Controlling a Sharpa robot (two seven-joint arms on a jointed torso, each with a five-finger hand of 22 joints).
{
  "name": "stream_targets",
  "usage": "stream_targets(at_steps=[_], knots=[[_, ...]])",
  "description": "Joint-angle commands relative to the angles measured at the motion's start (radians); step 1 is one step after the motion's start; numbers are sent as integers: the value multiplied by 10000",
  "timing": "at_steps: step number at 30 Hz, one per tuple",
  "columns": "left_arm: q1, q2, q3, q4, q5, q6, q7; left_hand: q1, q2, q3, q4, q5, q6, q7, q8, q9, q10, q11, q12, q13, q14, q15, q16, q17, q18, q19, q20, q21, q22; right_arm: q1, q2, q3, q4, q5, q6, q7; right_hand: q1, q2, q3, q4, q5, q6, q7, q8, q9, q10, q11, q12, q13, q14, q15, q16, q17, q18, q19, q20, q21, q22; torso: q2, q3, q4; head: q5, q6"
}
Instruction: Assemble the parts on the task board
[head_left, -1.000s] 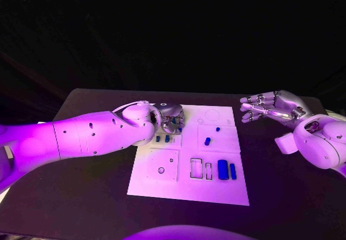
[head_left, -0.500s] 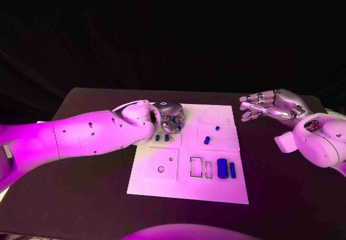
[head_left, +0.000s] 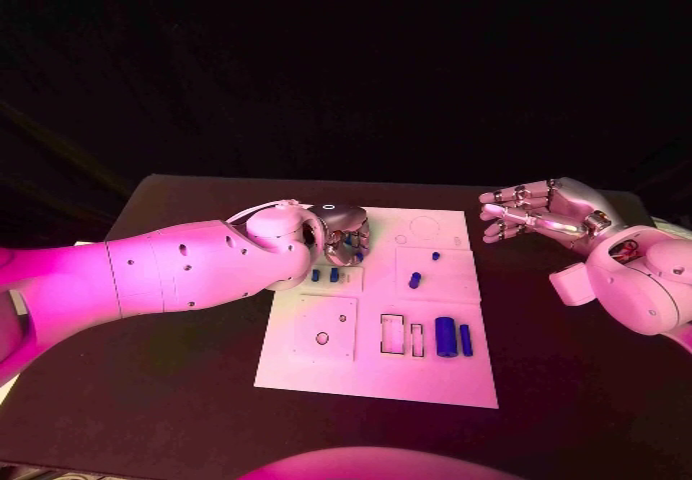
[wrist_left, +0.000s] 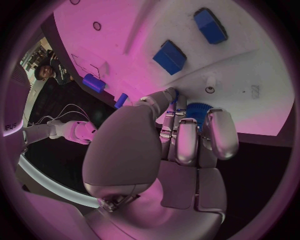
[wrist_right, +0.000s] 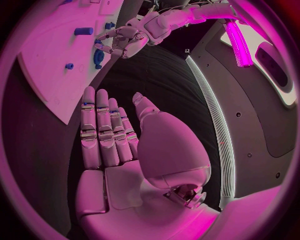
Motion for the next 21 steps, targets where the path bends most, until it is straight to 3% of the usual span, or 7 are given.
stream_targets(at_steps=[1,6,9,13,16,21], knots=[[-73,-26,-27,86,-33,94,50,-98,2,70,-21,66,-17,85,-71,-13,17,41,-59,-17,420,31,33,-13,-125,199,26,35,493,-5,0,3,21,-13,127,69,21,88,-19,-52,61,-67,-7,2,-13,-37,3,44,-18,-10,45,-50,-12,61,60,-14,-61,-14,2,3,8,10,35],[-71,-224,16,352,-11,-82,80,-138,-11,87,-32,64,-13,91,-91,-17,26,47,-87,-15,415,38,26,-35,-123,194,33,27,492,-5,-7,3,19,-32,125,70,21,88,-19,-52,61,-67,-7,2,-13,-37,3,44,-18,-10,45,-50,-12,61,60,-14,-61,-14,-4,-3,1,17,55],[-62,-412,113,572,84,-144,52,-197,-20,99,-37,59,7,89,-107,-18,55,46,-110,-9,411,42,24,-54,-124,194,40,37,504,-5,-13,3,14,-38,126,68,21,88,-19,-52,61,-67,-7,2,-13,-37,3,44,-18,-10,45,-50,-12,61,60,-14,-61,-14,-2,0,3,26,79],[36,-613,191,766,161,-133,-21,-235,-26,105,-37,56,18,86,-117,-18,69,45,-127,-5,410,43,26,-62,-125,195,44,46,512,-5,-41,3,8,-44,118,62,21,88,-19,-52,61,-67,-7,2,-13,-37,3,44,-18,-10,45,-50,-12,61,60,-14,-61,-14,-15,-4,43,19,80],[128,-797,220,889,272,-127,-68,-257,-28,108,-37,55,29,83,-120,-17,79,43,-135,-3,410,43,29,-63,-126,195,45,53,518,-5,-38,3,-1,-49,118,59,21,88,-19,-52,61,-67,-7,2,-13,-37,3,44,-18,-10,45,-50,-12,61,60,-14,-61,-14,-10,4,19,91,94],[190,-1074,243,1018,455,-105,-116,-302,-31,123,-53,53,72,67,-126,-12,127,28,-152,10,408,36,34,-76,-127,197,47,72,536,-5,-23,3,-21,-57,123,63,21,88,-19,-52,61,-67,-7,2,-13,-37,3,44,-18,-10,45,-50,-12,61,60,-14,-61,-14,5,-8,28,78,97]])
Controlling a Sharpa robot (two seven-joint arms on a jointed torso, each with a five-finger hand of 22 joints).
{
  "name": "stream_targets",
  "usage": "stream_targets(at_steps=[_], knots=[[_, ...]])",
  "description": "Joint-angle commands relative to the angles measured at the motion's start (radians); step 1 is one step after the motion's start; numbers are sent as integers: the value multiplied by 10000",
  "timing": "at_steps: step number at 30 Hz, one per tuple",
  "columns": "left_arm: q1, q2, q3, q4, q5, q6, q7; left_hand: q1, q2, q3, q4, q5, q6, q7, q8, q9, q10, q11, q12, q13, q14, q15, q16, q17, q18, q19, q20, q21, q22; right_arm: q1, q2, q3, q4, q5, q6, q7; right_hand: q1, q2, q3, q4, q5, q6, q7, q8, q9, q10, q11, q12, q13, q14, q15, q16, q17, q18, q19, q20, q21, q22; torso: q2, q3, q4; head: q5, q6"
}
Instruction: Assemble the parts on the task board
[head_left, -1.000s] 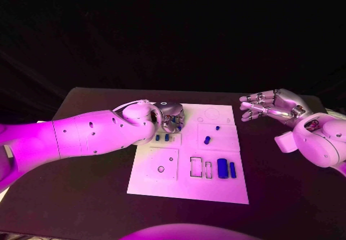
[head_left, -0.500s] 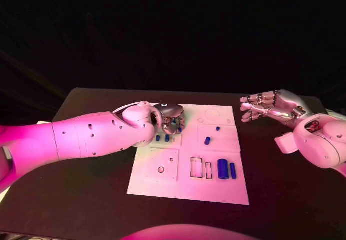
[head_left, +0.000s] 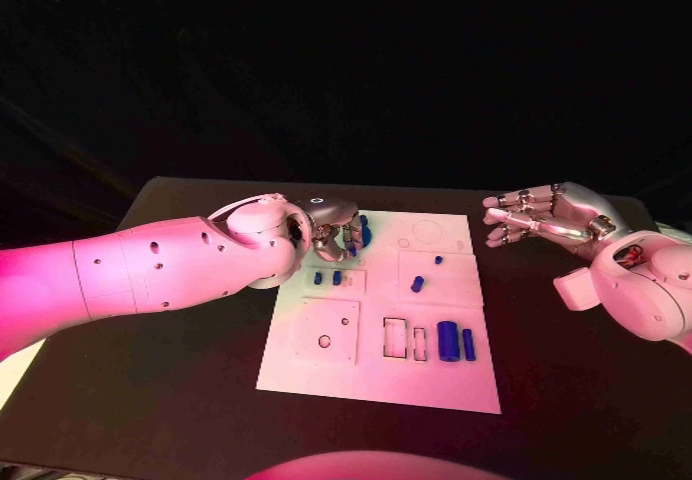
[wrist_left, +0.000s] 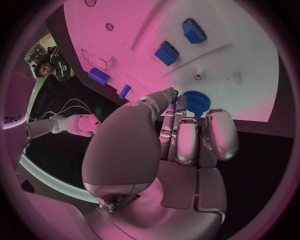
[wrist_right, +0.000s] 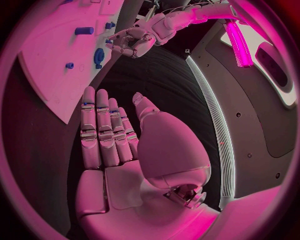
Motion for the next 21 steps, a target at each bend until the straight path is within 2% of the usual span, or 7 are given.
stream_targets(at_steps=[1,5,10,14,21], knots=[[24,-147,6,99,316,-11,-87,-119,14,78,-8,50,38,32,-68,8,92,-8,-40,16,408,35,34,-12,-131,198,47,33,538,-5,17,3,-14,-49,120,63,22,88,-19,-52,61,-67,-7,2,-14,-38,3,44,-18,-10,45,-50,-13,61,60,-14,-62,-14,15,-7,6,2,-5],[37,-362,11,168,443,11,-97,-134,10,81,-14,49,52,27,-70,10,107,-13,-45,21,406,33,31,-23,-131,197,47,36,542,-22,48,3,-47,-59,125,71,22,88,-19,-52,61,-67,-7,2,-14,-38,3,44,-18,-10,45,-50,-13,61,60,-14,-62,-14,12,0,25,37,-9],[37,-534,11,149,541,89,-122,-157,3,83,-23,45,73,20,-73,13,130,-20,-54,28,405,28,35,-27,-132,199,46,48,553,-65,82,3,-68,-64,131,82,22,88,-19,-52,61,-67,-7,2,-14,-38,3,44,-18,-10,45,-50,-13,61,60,-14,-62,-14,8,2,12,85,-26],[18,-559,9,80,612,203,-126,-169,0,83,-23,44,79,19,-74,13,136,-20,-59,30,404,27,35,-32,-132,199,46,48,553,-82,92,3,-78,-65,134,91,22,88,-19,-52,61,-67,-7,2,-14,-38,3,44,-18,-10,45,-50,-13,61,60,-14,-62,-14,11,-17,0,93,-32],[-37,-514,6,-11,702,334,-131,-233,-7,74,-12,31,96,16,-86,15,150,-22,-83,36,402,24,38,-42,-129,195,47,40,553,-98,95,3,-82,-66,142,99,23,91,-17,-61,67,-67,-7,4,-15,-41,4,47,-28,-9,45,-53,-15,62,65,-14,-75,-14,7,-6,-13,128,-42]])
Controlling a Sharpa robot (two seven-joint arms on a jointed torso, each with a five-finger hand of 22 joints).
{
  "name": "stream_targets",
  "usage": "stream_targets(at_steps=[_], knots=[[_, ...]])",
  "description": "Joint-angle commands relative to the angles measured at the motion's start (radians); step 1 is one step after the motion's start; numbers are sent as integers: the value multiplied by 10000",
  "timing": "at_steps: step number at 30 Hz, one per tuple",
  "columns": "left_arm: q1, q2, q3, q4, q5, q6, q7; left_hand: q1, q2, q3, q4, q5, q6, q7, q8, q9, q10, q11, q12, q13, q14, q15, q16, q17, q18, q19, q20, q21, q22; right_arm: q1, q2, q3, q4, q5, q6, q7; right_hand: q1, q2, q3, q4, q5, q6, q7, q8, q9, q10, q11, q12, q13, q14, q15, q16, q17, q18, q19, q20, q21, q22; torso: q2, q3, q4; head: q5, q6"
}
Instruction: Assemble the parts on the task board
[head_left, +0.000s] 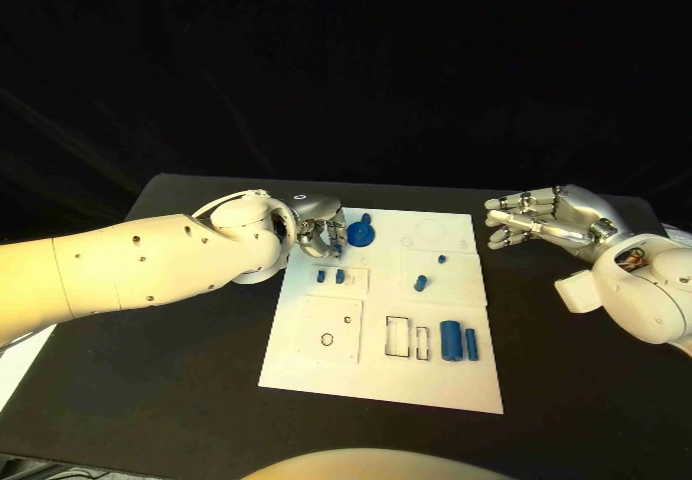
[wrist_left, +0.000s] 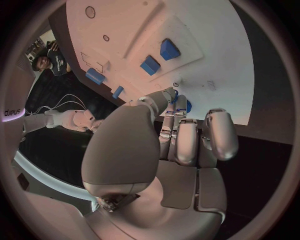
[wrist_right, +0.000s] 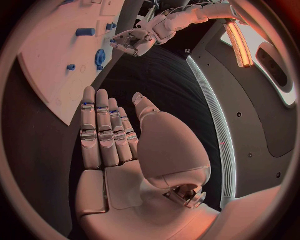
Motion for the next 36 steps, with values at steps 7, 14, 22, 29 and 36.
stream_targets(at_steps=[7,14,22,29,36], knots=[[-27,62,1,-42,186,323,-28,-87,-5,47,16,28,64,-19,-51,12,81,-23,-43,-3,402,24,39,-16,-144,193,47,28,553,-19,20,3,0,-55,140,99,24,92,-15,-66,70,-68,-7,4,-15,-42,4,49,-25,-9,45,-54,-17,62,68,-13,-82,-13,-5,6,-4,5,5],[-31,66,-1,-54,189,540,-114,-101,-8,46,15,24,64,-21,-58,11,80,-23,-54,-2,398,23,29,-35,-142,189,47,16,547,-21,16,3,0,-55,141,100,24,92,-15,-66,70,-68,-7,4,-15,-42,4,49,-25,-9,45,-54,-17,62,68,-13,-82,-13,-6,10,-2,16,-5],[-32,61,0,-49,99,647,-163,-144,-49,28,-4,10,57,-24,-86,7,75,-22,-92,3,387,24,13,-73,-138,179,49,-2,542,-21,13,3,-8,-55,208,82,22,91,-16,-68,72,-69,-6,4,-16,-45,5,50,-29,-10,46,-56,-18,62,69,-13,-87,-14,-3,3,0,26,-2],[-33,96,0,-85,34,678,-199,-145,-49,27,-6,10,59,-25,-87,7,77,-24,-95,4,385,24,10,-79,-138,178,49,-3,542,-23,20,3,-15,-56,229,84,22,91,-16,-68,72,-69,-6,4,-16,-45,5,50,-29,-10,46,-56,-18,62,69,-13,-87,-14,-4,1,6,35,16],[-32,150,0,-158,19,738,-210,-151,-50,24,-15,5,73,-33,-89,10,98,-31,-96,11,384,22,13,-78,-139,178,49,4,549,-24,33,3,-22,-56,232,96,22,91,-16,-68,72,-69,-6,4,-16,-45,5,50,-29,-10,46,-56,-18,62,69,-13,-87,-14,-4,6,-7,52,-5]])
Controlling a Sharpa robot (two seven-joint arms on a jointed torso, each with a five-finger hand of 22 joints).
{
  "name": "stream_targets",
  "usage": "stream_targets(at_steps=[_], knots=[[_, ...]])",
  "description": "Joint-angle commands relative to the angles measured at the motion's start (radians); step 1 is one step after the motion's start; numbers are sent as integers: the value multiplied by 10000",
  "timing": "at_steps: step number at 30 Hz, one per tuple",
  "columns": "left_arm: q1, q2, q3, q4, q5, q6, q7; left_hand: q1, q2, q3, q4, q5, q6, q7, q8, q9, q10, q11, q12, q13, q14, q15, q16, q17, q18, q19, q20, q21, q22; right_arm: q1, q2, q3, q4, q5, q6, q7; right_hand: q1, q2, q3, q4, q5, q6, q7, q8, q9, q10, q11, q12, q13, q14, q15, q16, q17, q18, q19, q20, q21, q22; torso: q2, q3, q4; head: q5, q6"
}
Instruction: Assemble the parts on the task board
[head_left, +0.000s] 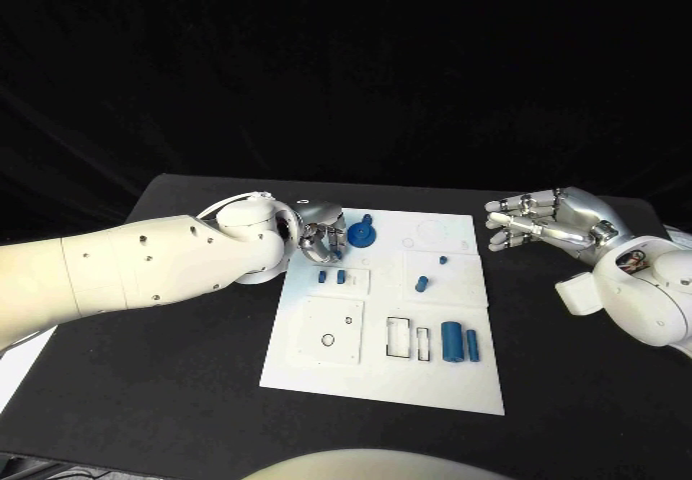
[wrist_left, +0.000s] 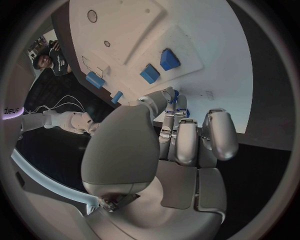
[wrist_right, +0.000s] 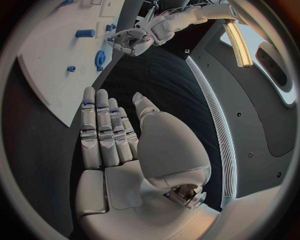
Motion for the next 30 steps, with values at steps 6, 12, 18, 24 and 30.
stream_targets(at_steps=[6,12,18,24,30], knots=[[-2,106,2,-110,-88,278,-24,-118,4,9,-12,-9,84,-35,-37,8,80,-1,-35,23,383,20,19,-13,-142,175,49,1,552,-9,14,3,3,-52,151,97,22,92,-16,-68,35,-69,-6,4,-16,-45,5,50,-14,-9,46,-56,-11,61,69,-13,-38,-14,4,11,-17,29,-36],[-1,139,2,-163,-89,339,-45,-118,4,9,-12,-9,84,-35,-37,8,80,-1,-35,23,383,20,19,-13,-142,175,49,1,552,-9,5,3,2,-52,146,96,22,92,-16,-68,35,-69,-6,4,-16,-45,5,50,-14,-9,46,-56,-11,61,69,-13,-38,-14,0,9,-15,27,-42],[-1,130,2,-189,-88,342,-70,-220,-38,3,-8,-25,-56,19,-172,-35,-92,53,-210,-9,370,57,13,-55,-141,159,64,-26,549,-9,-5,3,9,-52,147,94,22,92,-16,-68,35,-69,-6,4,-16,-45,5,50,-14,-9,46,-56,-11,61,69,-13,-38,-14,-1,10,-6,14,-53],[-1,124,2,-186,-61,186,-48,-322,-144,97,-19,-18,-537,175,-527,-188,-387,213,-497,-92,354,174,11,-127,-142,142,151,-69,541,-9,3,3,-2,-52,154,94,22,92,-16,-68,35,-69,-6,4,-16,-45,5,50,-14,-9,46,-56,-11,61,69,-13,-38,-14,-2,1,-10,1,-55],[-1,108,2,-183,-52,121,-32,-351,-166,120,-20,-20,-561,173,-564,-208,-443,234,-560,-110,343,196,-4,-172,-135,131,174,-106,525,-10,7,3,-10,-52,190,103,6,88,-24,-66,36,-75,-2,3,-18,-52,9,51,-24,-14,51,-61,-14,60,70,-9,-52,-14,3,7,-9,2,-60]])
